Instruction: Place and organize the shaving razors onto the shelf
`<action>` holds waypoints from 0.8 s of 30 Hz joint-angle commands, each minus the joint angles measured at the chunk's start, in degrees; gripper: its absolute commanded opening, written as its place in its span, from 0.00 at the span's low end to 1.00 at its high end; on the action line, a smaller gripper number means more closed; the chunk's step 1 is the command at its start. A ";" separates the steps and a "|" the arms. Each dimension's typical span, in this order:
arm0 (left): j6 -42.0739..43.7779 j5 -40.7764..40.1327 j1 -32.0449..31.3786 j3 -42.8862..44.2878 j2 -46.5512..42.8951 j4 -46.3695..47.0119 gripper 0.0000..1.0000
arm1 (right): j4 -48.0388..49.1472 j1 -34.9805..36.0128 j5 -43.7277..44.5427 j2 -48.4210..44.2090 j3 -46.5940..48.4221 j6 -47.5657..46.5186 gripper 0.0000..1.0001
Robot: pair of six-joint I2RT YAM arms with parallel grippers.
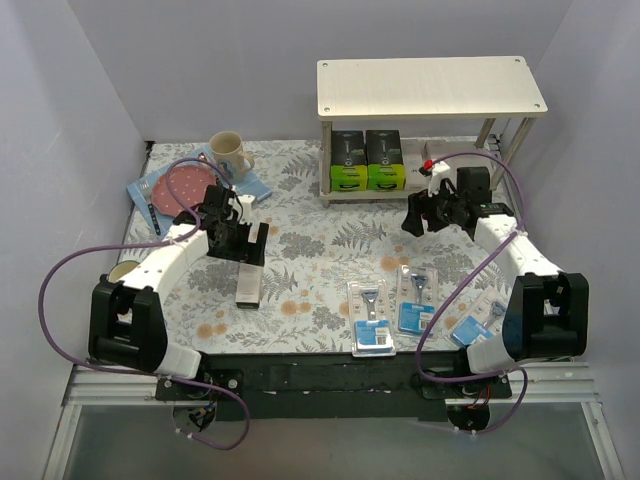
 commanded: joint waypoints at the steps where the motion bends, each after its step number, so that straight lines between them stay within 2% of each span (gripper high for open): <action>1: -1.99 -1.87 -0.46 -0.08 4.96 2.67 0.98 | 0.38 0.39 -1.69 -0.34 3.13 -1.00 0.79; 7: -1.81 -4.68 -2.56 2.56 11.75 3.63 0.97 | 1.00 0.39 -0.54 -1.39 2.61 -1.70 0.80; 11: 1.00 -4.42 -7.74 2.47 14.12 4.51 0.79 | 1.18 0.39 -0.28 -2.71 1.20 -2.58 0.80; 12: 1.70 -4.25 -10.80 2.64 14.30 4.60 0.73 | 1.18 0.39 -0.19 -3.23 1.02 -3.02 0.80; 18: 11.27 1.03 -23.89 6.86 17.10 5.92 0.55 | 0.74 0.21 0.95 -4.64 -0.73 -6.89 0.80; 21: 18.48 0.86 -28.91 9.06 18.08 8.72 0.58 | -0.14 0.21 0.17 -4.82 -1.70 -9.08 0.80; 22: 19.71 -0.10 -29.98 9.24 17.65 11.78 0.71 | -0.49 0.21 -1.58 -4.82 -1.88 -9.87 0.80; 24: 21.13 -1.94 -30.78 9.50 14.85 14.69 0.82 | -1.80 0.21 -8.22 -4.56 -2.32 -13.20 0.82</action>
